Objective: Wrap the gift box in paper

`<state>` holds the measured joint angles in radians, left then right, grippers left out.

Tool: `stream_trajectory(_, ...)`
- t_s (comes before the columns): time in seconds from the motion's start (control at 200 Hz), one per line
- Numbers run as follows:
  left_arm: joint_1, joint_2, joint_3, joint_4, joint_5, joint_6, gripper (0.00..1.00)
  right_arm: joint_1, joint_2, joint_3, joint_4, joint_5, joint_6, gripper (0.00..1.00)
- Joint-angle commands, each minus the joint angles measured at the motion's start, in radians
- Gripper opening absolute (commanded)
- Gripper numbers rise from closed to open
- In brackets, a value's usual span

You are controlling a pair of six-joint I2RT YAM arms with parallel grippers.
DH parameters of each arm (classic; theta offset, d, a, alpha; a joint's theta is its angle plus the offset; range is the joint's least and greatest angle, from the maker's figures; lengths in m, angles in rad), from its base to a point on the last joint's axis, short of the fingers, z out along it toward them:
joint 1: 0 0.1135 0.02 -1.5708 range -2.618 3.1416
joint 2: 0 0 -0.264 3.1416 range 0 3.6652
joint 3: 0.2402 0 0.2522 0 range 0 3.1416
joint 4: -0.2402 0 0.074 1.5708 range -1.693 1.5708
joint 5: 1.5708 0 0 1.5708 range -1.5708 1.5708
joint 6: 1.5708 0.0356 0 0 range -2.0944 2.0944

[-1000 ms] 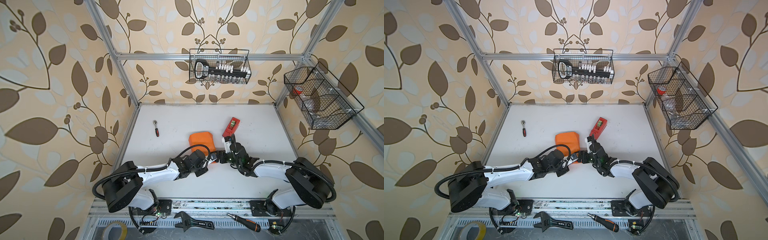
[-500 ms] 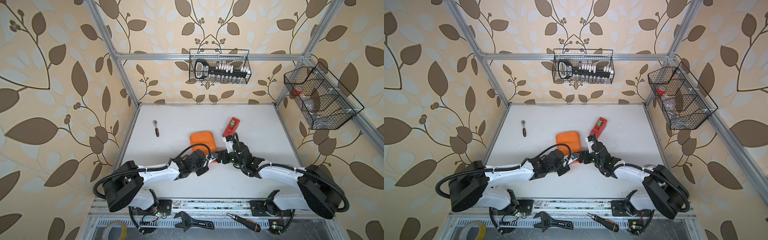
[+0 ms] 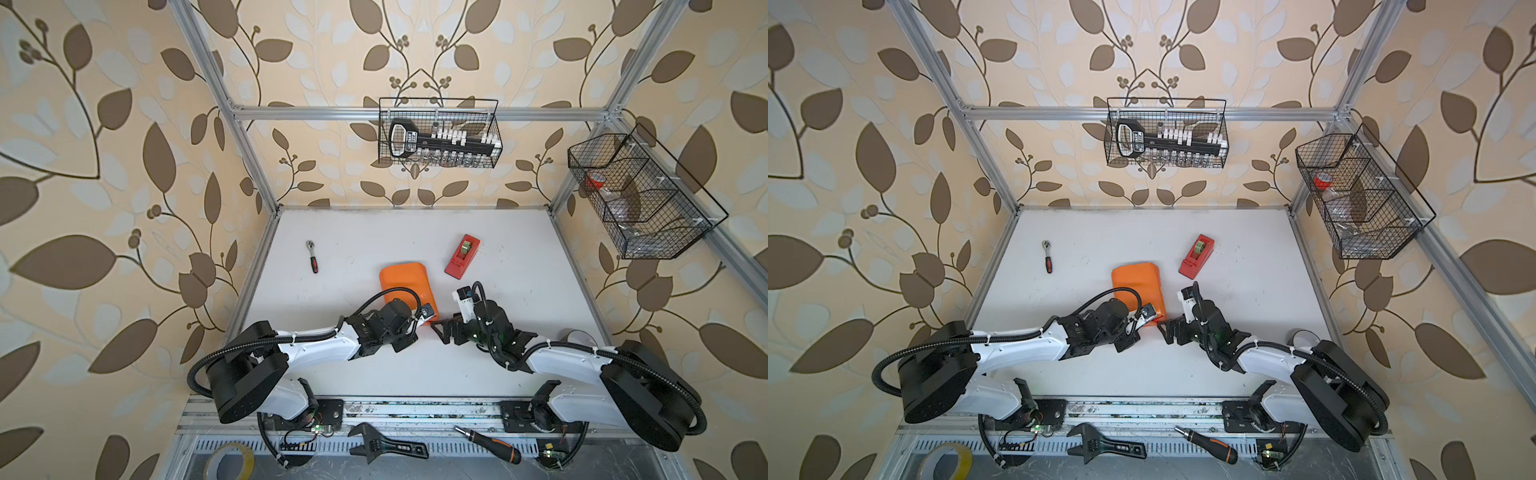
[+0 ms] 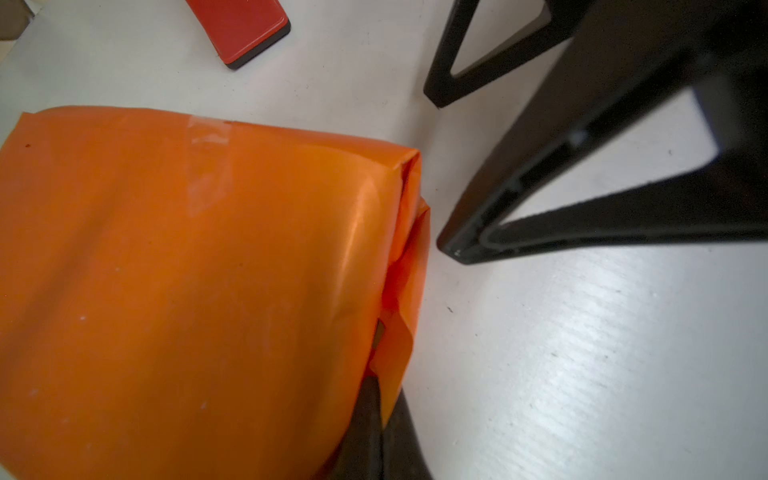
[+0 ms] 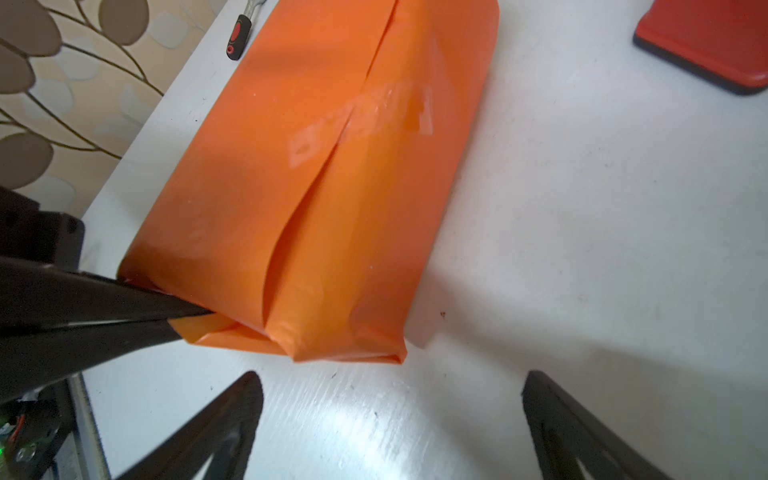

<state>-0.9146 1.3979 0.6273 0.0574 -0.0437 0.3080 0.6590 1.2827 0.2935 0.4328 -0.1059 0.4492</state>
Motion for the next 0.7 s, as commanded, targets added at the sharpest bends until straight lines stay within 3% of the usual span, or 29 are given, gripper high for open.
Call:
stream_trajectory(0.0, 0.008, 0.006, 0.015, 0.053, 0.028, -0.012, 0.00, 0.012, 0.028, -0.027, 0.124, -0.017, -0.052, 1.00)
stream_trajectory(0.3, 0.011, 0.001, 0.013, 0.055, 0.031, -0.014, 0.00, 0.127, 0.151, -0.017, 0.266, 0.108, -0.133, 0.95)
stream_trajectory(0.695, 0.013, -0.010, 0.003, 0.059, 0.039, -0.013, 0.00, 0.119, 0.351, -0.022, 0.503, 0.155, -0.186, 0.87)
